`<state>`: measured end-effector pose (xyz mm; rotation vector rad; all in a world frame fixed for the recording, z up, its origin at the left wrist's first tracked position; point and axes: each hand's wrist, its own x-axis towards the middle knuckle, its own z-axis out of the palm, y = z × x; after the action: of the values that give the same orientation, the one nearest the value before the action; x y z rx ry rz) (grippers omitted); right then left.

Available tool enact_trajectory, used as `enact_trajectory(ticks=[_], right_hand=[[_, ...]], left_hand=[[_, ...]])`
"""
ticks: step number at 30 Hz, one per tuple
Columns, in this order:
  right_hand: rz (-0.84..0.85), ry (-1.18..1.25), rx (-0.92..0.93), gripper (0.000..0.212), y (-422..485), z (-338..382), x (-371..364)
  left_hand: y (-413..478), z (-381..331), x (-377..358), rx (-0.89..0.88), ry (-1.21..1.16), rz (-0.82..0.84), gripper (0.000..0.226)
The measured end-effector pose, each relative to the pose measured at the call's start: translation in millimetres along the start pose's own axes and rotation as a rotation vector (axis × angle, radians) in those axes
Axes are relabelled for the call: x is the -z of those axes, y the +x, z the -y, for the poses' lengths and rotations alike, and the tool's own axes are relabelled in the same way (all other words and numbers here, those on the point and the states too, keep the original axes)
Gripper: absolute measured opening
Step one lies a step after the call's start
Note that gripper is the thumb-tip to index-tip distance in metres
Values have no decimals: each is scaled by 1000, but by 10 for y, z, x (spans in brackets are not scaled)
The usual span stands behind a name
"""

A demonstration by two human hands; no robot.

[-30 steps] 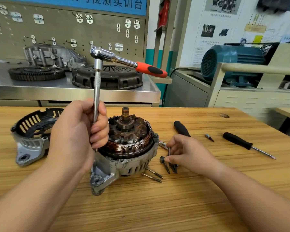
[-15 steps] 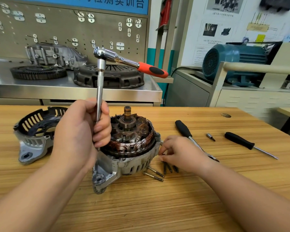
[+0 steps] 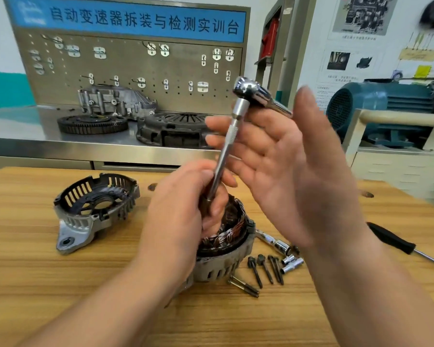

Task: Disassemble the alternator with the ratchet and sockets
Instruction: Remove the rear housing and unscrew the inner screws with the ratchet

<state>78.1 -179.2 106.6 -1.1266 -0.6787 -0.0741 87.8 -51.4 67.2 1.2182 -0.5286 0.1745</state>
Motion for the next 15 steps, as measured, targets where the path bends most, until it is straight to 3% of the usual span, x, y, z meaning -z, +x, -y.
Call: enact_trajectory(ticks=[3, 7, 9, 12, 15], right_hand=[[-58, 333, -8, 55, 150, 68, -81], [-121, 461, 44, 52, 270, 77, 25], [-183, 456, 68, 47, 281, 43, 132], [-336, 424, 74, 48, 309, 19, 349], [-455, 406, 84, 51, 339, 16, 530]], left_hand=[[32, 13, -164, 11, 6, -47, 25], [76, 51, -262, -5, 105, -54, 21], [43, 105, -202, -150, 364, -35, 16], [-22, 198, 19, -436, 1000, 41, 16], [-98, 335, 166, -452, 1308, 110, 24]])
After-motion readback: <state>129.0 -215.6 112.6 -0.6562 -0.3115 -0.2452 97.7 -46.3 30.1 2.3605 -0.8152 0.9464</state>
